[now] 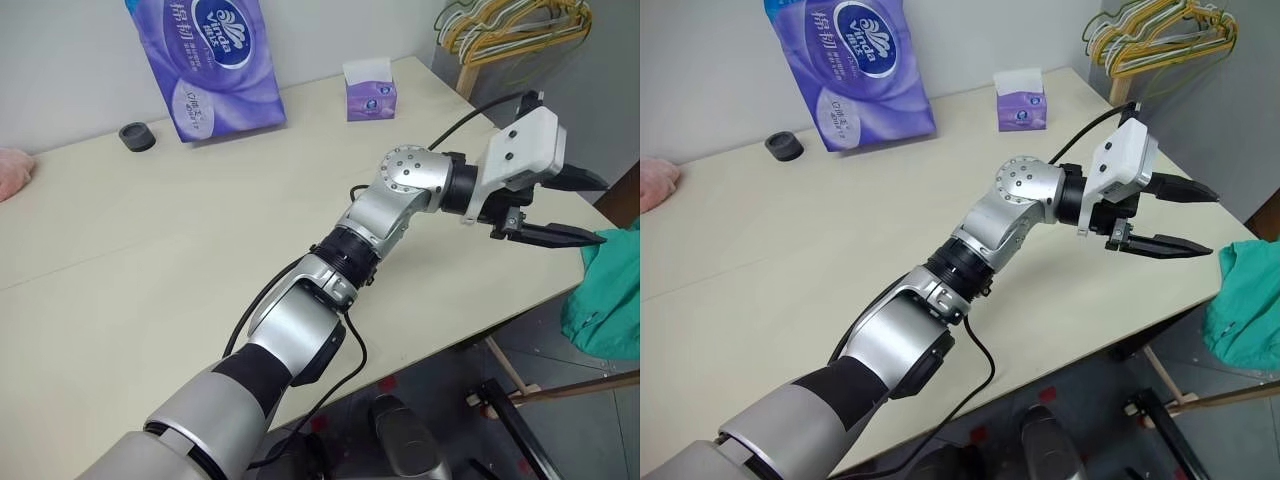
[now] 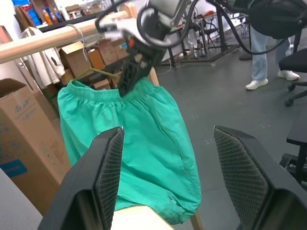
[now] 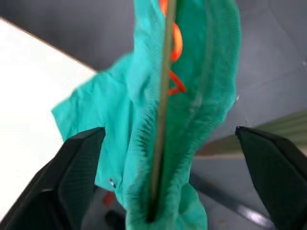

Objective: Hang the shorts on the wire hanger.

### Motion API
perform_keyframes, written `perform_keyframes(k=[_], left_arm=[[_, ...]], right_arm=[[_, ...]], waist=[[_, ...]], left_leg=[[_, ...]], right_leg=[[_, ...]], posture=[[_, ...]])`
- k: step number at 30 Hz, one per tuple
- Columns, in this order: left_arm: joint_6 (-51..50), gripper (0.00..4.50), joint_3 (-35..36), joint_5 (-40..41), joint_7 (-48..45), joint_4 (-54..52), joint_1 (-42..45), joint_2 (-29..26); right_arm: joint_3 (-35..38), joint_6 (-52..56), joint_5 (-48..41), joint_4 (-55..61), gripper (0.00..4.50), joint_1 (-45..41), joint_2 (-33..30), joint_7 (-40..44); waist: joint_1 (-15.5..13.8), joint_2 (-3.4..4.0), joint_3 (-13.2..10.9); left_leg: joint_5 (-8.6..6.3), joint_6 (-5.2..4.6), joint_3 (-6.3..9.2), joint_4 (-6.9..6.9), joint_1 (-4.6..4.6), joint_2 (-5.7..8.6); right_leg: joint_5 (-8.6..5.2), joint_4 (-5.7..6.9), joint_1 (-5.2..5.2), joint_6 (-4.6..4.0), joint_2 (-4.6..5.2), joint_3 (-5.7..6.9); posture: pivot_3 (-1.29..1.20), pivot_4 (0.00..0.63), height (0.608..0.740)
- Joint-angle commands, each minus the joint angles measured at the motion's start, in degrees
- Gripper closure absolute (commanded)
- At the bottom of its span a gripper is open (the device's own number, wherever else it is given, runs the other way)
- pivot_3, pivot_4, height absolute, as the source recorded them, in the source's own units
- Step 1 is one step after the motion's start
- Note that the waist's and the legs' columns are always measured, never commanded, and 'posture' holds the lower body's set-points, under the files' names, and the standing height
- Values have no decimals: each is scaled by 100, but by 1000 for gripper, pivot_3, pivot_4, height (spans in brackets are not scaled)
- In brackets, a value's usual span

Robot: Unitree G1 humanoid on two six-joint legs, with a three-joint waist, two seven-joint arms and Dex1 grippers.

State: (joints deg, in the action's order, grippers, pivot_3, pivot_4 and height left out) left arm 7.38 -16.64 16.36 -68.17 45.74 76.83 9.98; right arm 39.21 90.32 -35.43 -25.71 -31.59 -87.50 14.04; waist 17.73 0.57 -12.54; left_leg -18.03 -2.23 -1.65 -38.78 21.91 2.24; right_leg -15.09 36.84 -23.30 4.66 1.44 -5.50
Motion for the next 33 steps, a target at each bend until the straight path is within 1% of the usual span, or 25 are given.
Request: perform_keyframes(k=[1,4,6,9,11,13,15,16,18,19,21,22,23,24,25,27,28,30,31,33], left_arm=[[142,1378,47,4,28,-74,424,853],[183,1378,58,-18,90,-39,415,848],[211,1378,72,-41,170,-30,401,834],[215,1378,50,-102,226,-73,316,740],[136,1378,40,-129,219,-183,171,584],[-33,1378,1,-244,317,-386,-90,286],[-120,1378,-13,-328,393,-483,-207,172],[-316,1378,-13,-455,598,-722,-428,-51],[-747,1378,23,-639,956,-1243,-873,-477],[-948,1378,40,-677,1059,-1456,-1029,-603],[-1294,1378,75,-696,1224,-1863,-1295,-764],[-1511,1378,120,-743,1393,-2189,-1569,-950],[-1784,1378,215,-844,1708,-2598,-1968,-1181],[-2048,1378,318,-920,2014,-2968,-2328,-1360],[-2243,1378,378,-964,2227,-3225,-2561,-1466],[-2497,1378,542,-1051,2664,-3703,-3013,-1645],[-2614,1378,776,-1105,3130,-3932,-3281,-1639],[-2788,1378,1024,-1149,3704,-4198,-3560,-1603],[-2764,1378,1150,-1336,4142,-4353,-3801,-1597],[-2866,1378,1712,-1532,5281,-4723,-4428,-1386]], right_arm=[[618,218,275,1048,31,230,19,-137],[1056,218,430,1945,31,293,308,-429],[1335,218,454,2407,31,64,664,-767],[1272,218,474,3369,31,179,898,-838],[946,182,394,4210,31,110,1045,-804],[488,-122,254,5265,31,73,1519,-754],[327,-221,317,5705,31,62,1848,-741],[145,-574,382,6163,31,374,2301,-778],[-179,-1183,447,6863,31,754,3217,-902],[-270,-1394,510,7046,31,856,3522,-954],[-445,-1934,705,7174,31,1003,3894,-950],[-676,-2354,827,7240,31,1145,4116,-936],[-1007,-2764,946,7270,31,1292,4448,-977],[-1329,-3178,1064,7253,31,1412,4712,-974],[-1539,-3489,1168,7213,31,1494,4888,-956],[-1990,-4134,1386,7061,31,1602,5220,-878],[-2278,-4442,1445,6909,31,1684,5361,-719],[-2592,-4856,1545,6682,31,1792,5505,-500],[-2740,-5088,1595,6441,31,1778,5701,-480],[-3195,-5776,1854,5626,31,1663,6166,-489]], waist=[[1,1,0],[8,1,0],[25,0,0],[46,2,1],[61,3,2],[113,1,3],[144,-14,-2],[127,-12,0],[107,-32,28],[108,-28,38],[74,-16,44],[31,-14,46],[-16,-20,54],[-44,-38,65],[-61,-57,77],[-152,-64,83],[-211,-64,83],[-355,-75,93],[-412,-78,94],[-558,-106,149]], left_leg=[[0,0,-2,0,-1,0],[0,-1,-10,-2,-4,0],[0,-1,-13,-5,-5,0],[0,-1,-15,-7,-6,1],[0,-1,-15,-8,-7,1],[0,-1,-15,-8,-9,0],[0,0,-12,-12,-9,-7],[0,0,-11,-13,-8,-6],[1,0,-1,-14,-8,-6],[1,1,2,-17,-10,-14],[6,8,-1,-21,-8,-15],[12,17,-1,-23,-10,-2],[21,31,-6,-33,-2,13],[24,35,-3,-31,1,12],[27,40,5,-33,0,6],[36,56,17,-30,1,2],[38,58,14,-31,2,4],[39,58,16,-36,3,6],[39,58,18,-43,7,6],[39,57,25,-62,13,6]], right_leg=[[0,2,-1,1,0,-3],[-1,7,-3,1,0,-9],[0,10,-3,2,0,-13],[2,13,-3,5,1,-16],[2,16,-4,5,1,-16],[2,18,-4,5,0,-16],[3,19,-4,7,-7,-15],[5,21,-4,10,-8,-15],[7,22,0,14,-6,-8],[7,24,0,13,-6,-7],[9,44,-12,12,-5,-12],[13,64,-29,6,-3,-12],[23,106,-58,-12,21,-15],[25,109,-64,-15,40,-13],[26,115,-66,-16,39,-5],[27,123,-73,-19,37,3],[29,129,-78,-21,39,1],[33,130,-78,-28,44,4],[36,131,-78,-32,45,9],[39,134,-77,-37,46,18]], posture=[[-418,222,740],[-428,218,740],[-428,218,740],[-416,212,740],[-407,208,740],[-394,203,740],[-373,197,740],[-356,194,740],[-333,188,740],[-318,187,740],[-298,181,740],[-282,178,740],[-266,172,740],[-256,170,740],[-249,167,740],[-229,161,740],[-201,153,740],[-187,150,740],[-165,146,740],[-133,139,740]])
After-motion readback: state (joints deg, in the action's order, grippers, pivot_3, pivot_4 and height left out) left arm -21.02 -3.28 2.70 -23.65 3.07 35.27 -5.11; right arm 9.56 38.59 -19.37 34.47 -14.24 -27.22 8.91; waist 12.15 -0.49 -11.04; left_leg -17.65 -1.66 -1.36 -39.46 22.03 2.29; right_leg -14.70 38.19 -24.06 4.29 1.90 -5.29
